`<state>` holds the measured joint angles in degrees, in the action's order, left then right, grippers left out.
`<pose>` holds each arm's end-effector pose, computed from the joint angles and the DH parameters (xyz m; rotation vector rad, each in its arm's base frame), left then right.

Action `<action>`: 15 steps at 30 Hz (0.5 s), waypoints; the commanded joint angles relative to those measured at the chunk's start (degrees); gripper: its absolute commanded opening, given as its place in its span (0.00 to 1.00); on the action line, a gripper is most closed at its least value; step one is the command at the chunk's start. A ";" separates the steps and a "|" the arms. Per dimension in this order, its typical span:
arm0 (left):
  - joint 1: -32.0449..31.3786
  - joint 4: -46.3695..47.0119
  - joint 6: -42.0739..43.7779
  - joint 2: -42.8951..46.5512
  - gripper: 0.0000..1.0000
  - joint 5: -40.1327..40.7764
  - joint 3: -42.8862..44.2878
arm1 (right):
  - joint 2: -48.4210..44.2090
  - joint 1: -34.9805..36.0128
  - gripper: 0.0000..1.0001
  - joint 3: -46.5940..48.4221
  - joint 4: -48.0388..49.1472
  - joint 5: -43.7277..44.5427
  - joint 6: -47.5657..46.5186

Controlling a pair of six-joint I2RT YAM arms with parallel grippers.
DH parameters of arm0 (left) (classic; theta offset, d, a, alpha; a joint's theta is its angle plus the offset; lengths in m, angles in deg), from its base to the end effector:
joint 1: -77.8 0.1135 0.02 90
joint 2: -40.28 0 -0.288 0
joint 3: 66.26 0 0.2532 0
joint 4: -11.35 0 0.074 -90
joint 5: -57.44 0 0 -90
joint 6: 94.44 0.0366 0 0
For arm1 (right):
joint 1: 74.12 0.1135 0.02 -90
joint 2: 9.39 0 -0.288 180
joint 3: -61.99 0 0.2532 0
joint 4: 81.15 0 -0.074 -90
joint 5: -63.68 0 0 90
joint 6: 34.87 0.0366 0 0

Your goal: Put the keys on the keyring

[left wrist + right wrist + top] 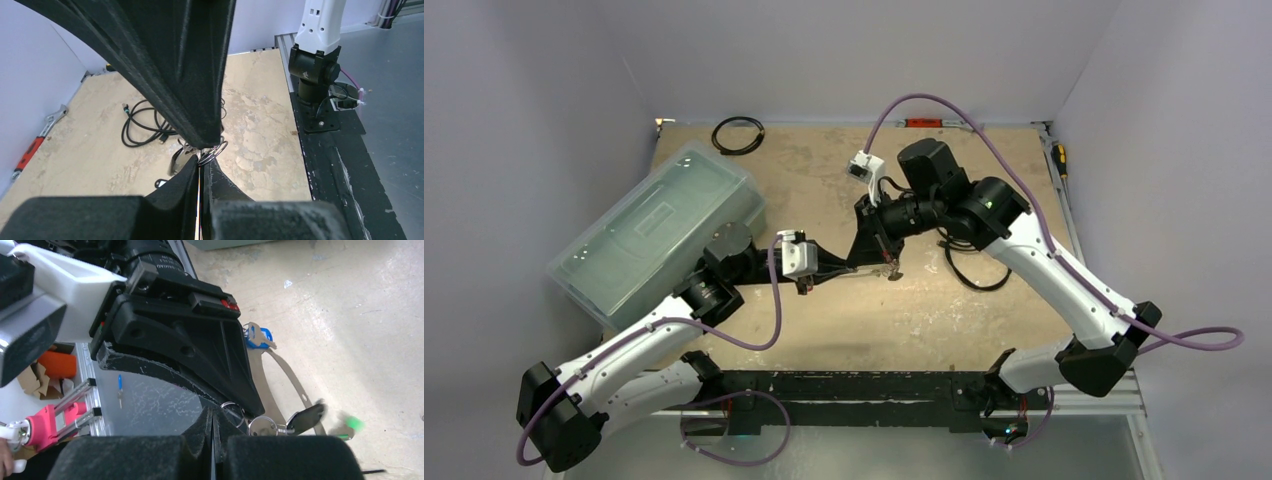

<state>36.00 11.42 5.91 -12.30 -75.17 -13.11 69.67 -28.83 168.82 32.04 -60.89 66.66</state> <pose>0.1319 -0.1512 0.3459 1.2214 1.1153 -0.9993 0.1754 0.2067 0.4486 -1.0231 2.1630 1.1845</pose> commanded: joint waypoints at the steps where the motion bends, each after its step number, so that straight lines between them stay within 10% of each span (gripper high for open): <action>1: -0.54 1.22 1.21 1.14 0.00 -1.67 0.42 | 0.47 -0.03 0.00 3.25 1.60 -1.66 0.27; 8: -0.54 1.34 1.01 1.70 0.00 -2.27 0.30 | 0.67 -0.03 0.01 3.52 1.07 -0.42 -0.46; 15: -0.49 2.11 0.27 3.64 0.00 -1.92 0.23 | -5.26 -0.03 0.51 -0.05 10.40 6.17 -1.47</action>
<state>35.72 10.00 5.87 -11.10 -76.00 -13.13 69.98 -28.83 169.84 33.87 -59.56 66.11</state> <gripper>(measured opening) 0.015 0.458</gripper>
